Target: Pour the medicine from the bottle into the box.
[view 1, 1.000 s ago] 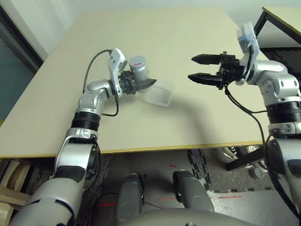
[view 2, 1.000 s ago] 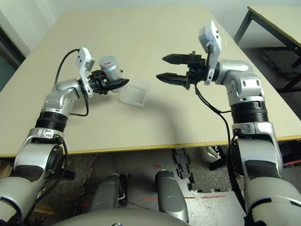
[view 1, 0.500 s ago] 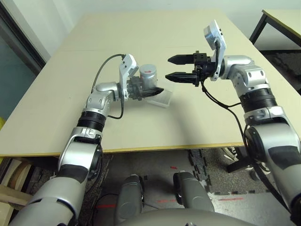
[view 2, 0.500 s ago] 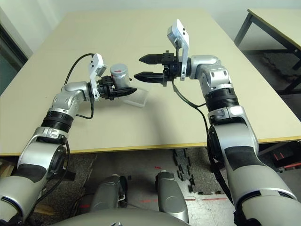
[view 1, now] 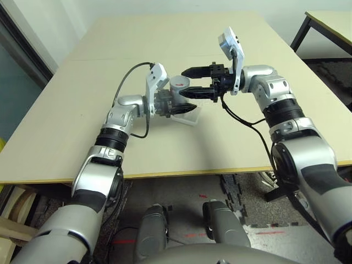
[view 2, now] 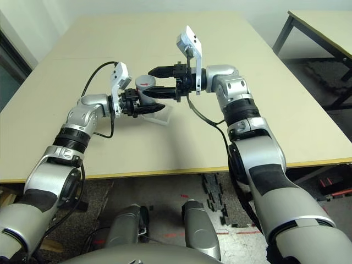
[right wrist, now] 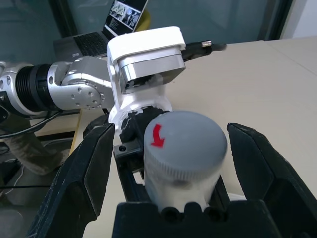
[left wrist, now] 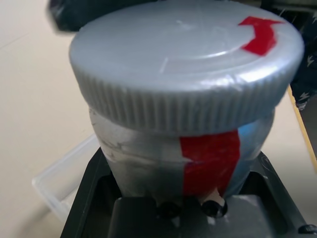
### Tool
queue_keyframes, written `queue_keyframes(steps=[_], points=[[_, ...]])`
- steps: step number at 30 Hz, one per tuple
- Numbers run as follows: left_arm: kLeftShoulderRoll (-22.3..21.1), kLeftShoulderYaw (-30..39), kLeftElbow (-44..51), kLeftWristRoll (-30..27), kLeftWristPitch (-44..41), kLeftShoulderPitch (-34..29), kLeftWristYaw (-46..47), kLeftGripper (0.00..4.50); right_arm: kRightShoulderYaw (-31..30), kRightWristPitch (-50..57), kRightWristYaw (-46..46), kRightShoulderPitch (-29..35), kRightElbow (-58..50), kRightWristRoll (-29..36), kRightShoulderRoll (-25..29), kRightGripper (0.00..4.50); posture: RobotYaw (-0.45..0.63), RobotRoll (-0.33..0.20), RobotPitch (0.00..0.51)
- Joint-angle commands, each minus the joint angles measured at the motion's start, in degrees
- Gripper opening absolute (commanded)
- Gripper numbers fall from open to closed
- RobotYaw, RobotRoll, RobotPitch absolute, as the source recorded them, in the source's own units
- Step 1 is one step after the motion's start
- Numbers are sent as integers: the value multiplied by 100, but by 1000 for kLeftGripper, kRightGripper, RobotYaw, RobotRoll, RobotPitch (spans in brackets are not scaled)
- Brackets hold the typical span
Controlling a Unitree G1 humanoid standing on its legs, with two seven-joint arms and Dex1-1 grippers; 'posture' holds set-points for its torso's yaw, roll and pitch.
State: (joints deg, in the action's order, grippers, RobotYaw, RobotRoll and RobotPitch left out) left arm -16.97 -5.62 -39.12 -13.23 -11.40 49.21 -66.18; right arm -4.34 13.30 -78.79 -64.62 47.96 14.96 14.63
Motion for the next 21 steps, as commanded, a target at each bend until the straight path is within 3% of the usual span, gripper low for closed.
queue_keyframes(steps=[1, 17, 21], points=[[-6, -46, 26, 64, 19, 57, -70, 2771, -9, -116, -11, -150, 228, -95, -47, 4500, -253, 0, 47], [24, -58, 146, 36, -37, -36, -83, 2771, 140, -447, 95, -400, 876, -245, -234, 4500, -246, 0, 54], [24, -66, 149, 40, -39, -47, -98, 2770, 159, -453, 91, -423, 921, -240, -244, 3562, -248, 0, 56]])
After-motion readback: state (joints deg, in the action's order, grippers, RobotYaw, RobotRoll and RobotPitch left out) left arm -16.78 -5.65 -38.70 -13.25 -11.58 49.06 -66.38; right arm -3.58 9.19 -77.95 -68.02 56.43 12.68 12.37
